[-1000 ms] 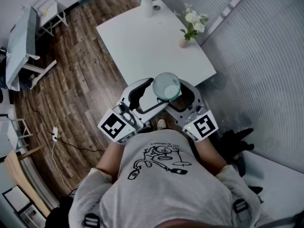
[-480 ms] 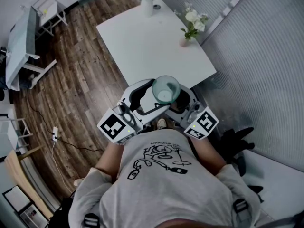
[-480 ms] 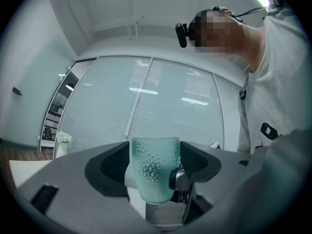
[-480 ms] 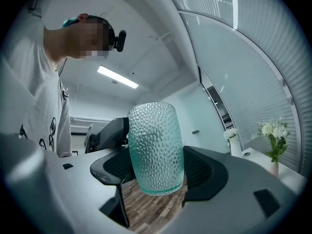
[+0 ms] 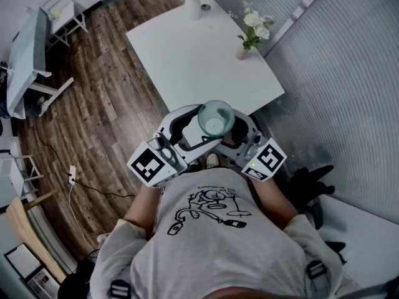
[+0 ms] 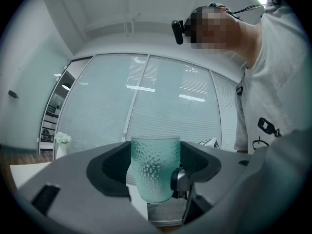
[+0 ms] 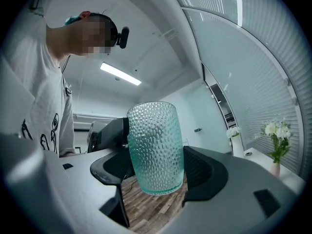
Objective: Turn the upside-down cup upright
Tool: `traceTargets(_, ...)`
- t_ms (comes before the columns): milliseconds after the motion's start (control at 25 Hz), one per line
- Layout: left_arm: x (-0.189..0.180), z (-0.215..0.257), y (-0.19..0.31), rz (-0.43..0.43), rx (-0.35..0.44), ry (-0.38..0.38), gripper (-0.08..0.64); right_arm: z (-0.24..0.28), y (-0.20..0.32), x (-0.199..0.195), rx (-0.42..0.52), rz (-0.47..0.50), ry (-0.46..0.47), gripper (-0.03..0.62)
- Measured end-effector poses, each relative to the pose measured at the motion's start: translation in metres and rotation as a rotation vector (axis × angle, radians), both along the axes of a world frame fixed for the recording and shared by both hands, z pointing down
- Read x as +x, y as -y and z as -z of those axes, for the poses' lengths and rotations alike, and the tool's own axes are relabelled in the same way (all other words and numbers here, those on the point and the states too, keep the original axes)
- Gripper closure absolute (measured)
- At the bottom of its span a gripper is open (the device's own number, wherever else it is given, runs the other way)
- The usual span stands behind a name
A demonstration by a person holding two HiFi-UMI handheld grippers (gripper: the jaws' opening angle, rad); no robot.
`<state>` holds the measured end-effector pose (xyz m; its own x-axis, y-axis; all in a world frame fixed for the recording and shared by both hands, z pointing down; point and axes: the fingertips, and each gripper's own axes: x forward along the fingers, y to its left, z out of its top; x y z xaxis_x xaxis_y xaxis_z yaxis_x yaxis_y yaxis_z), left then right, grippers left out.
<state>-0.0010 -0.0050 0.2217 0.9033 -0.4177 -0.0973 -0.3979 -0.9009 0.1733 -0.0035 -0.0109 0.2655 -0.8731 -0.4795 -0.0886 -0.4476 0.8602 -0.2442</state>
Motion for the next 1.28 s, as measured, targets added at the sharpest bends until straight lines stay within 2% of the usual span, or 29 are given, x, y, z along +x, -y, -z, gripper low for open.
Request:
traceTargets(480,-0.001,-0.026,0.003,-0.021,-0.005,0.071,0.245,-0.028,0.005,-0.003,0.002,0.017,-0.129,0.242)
traceTargets(960,0.000,-0.076,0.009,-0.042,-0.032,0.166,0.247,-0.078,0.012,-0.004,-0.049,0.025,-0.225,0.241)
traceTargets(1280,0.002,-0.123,0.015,-0.050,-0.060,0.195,0.247,-0.125,0.018,-0.001,-0.072,0.036,-0.295,0.242)
